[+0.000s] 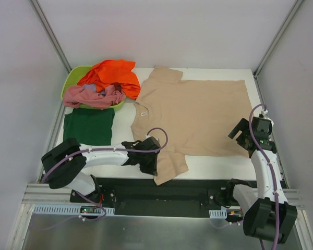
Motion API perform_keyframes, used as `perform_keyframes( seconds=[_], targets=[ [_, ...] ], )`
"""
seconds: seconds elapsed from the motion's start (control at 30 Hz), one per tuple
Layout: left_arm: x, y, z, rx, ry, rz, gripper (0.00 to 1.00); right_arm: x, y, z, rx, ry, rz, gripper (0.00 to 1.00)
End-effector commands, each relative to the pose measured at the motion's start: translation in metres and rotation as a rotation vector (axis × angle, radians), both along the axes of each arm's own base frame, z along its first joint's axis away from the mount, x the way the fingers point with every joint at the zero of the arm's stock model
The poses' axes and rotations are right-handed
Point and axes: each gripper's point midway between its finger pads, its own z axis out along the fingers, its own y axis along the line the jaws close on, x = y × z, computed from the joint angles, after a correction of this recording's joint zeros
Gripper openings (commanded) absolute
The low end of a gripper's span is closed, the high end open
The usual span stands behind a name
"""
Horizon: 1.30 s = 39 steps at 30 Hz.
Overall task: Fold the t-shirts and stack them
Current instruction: Grap the side of the flattened tshirt closest away from the robot with both arms
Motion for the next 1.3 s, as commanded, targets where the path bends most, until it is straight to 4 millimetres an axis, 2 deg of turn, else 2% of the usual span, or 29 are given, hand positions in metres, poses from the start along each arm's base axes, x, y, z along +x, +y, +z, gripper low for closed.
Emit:
perform_keyframes(
  seconds=[0.0, 0.1, 0.2, 0.33, 0.43, 0.53, 0.7, 0.8, 1.0, 1.13, 1.27],
  targets=[
    [0.009, 0.0, -0.003, 0.057, -0.039, 0.007, 0.0, 0.003, -0.005, 0.003, -0.012, -0.017, -0.03, 0.96],
    [0.01, -0.006, -0.001, 0.046, -0.04, -0.022, 0.0, -0.004, -0.015, 0.0, -0.035, 0.001, -0.1, 0.96],
    [0.018, -0.013, 0.007, 0.027, -0.074, -0.045, 0.0, -0.022, -0.043, 0.0, -0.087, 0.029, -0.262, 0.96],
    [0.032, -0.017, 0.015, -0.002, -0.114, -0.044, 0.0, -0.026, -0.05, -0.014, 0.034, 0.033, -0.332, 0.96],
    [0.036, -0.012, 0.014, -0.016, -0.114, -0.053, 0.0, -0.034, -0.067, -0.025, 0.079, 0.075, -0.438, 0.96],
    [0.029, -0.011, 0.015, -0.047, -0.097, -0.1, 0.0, -0.037, -0.09, -0.032, 0.113, 0.083, -0.562, 0.96],
    [0.014, -0.008, 0.014, -0.074, -0.065, -0.187, 0.0, -0.035, -0.104, -0.044, 0.152, 0.128, -0.612, 0.99],
    [0.008, -0.011, 0.016, -0.096, -0.039, -0.21, 0.0, -0.033, -0.106, -0.054, 0.166, 0.162, -0.594, 0.92],
    [0.005, -0.009, 0.012, -0.092, -0.018, -0.218, 0.0, -0.044, -0.111, -0.067, 0.155, 0.208, -0.632, 0.84],
    [0.003, -0.007, 0.011, -0.088, -0.017, -0.217, 0.0, -0.043, -0.12, -0.069, 0.135, 0.203, -0.663, 0.77],
    [0.002, -0.004, 0.009, -0.083, -0.013, -0.214, 0.0, -0.039, -0.123, -0.081, 0.153, 0.23, -0.668, 0.71]
  ],
)
